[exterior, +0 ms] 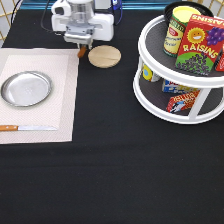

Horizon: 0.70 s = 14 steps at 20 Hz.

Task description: Arrange plate and fork

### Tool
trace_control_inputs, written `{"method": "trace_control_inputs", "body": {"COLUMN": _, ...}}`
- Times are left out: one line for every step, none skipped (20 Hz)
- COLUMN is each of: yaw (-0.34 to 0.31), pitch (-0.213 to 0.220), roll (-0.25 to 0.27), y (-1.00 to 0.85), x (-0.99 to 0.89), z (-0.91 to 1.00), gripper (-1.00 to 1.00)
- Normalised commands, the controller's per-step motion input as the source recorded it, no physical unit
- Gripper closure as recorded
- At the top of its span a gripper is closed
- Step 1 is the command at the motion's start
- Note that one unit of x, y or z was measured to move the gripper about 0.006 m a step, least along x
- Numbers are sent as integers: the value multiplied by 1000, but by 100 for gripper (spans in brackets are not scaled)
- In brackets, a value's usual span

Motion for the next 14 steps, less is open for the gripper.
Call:
{"method": "trace_control_inputs", "body": {"yaw": -146, "pitch": -6, "roll": 0, "y": -611, "x": 60, "z": 189, "gripper": 100}}
{"method": "trace_control_inputs", "body": {"yaw": -135, "pitch": -9, "roll": 0, "y": -651, "x": 37, "z": 149, "gripper": 100}}
{"method": "trace_control_inputs", "body": {"yaw": -122, "pitch": 0, "roll": 0, "y": -691, "x": 20, "z": 151, "gripper": 100}}
{"method": "trace_control_inputs", "body": {"yaw": -104, "pitch": 0, "roll": 0, "y": -746, "x": 11, "z": 163, "gripper": 100}}
{"method": "trace_control_inputs", "body": {"yaw": -89, "pitch": 0, "roll": 0, "y": -789, "x": 11, "z": 177, "gripper": 100}}
{"method": "trace_control_inputs", "body": {"yaw": -80, "pitch": 0, "roll": 0, "y": -811, "x": 17, "z": 183, "gripper": 100}}
{"method": "trace_control_inputs", "body": {"yaw": -80, "pitch": 0, "roll": 0, "y": -814, "x": 14, "z": 174, "gripper": 100}}
{"method": "trace_control_inputs", "body": {"yaw": -81, "pitch": 0, "roll": 0, "y": -814, "x": 14, "z": 166, "gripper": 100}}
{"method": "trace_control_inputs", "body": {"yaw": -89, "pitch": 0, "roll": 0, "y": -791, "x": 6, "z": 160, "gripper": 100}}
{"method": "trace_control_inputs", "body": {"yaw": -86, "pitch": 0, "roll": 0, "y": -803, "x": 3, "z": 151, "gripper": 100}}
{"method": "trace_control_inputs", "body": {"yaw": -78, "pitch": 0, "roll": 0, "y": -820, "x": 6, "z": 149, "gripper": 100}}
{"method": "trace_control_inputs", "body": {"yaw": -74, "pitch": 0, "roll": 0, "y": -834, "x": 6, "z": 157, "gripper": 100}}
{"method": "trace_control_inputs", "body": {"yaw": -66, "pitch": 0, "roll": 4, "y": -860, "x": 9, "z": 180, "gripper": 100}}
{"method": "trace_control_inputs", "body": {"yaw": -83, "pitch": 0, "roll": 2, "y": -811, "x": 0, "z": 209, "gripper": 100}}
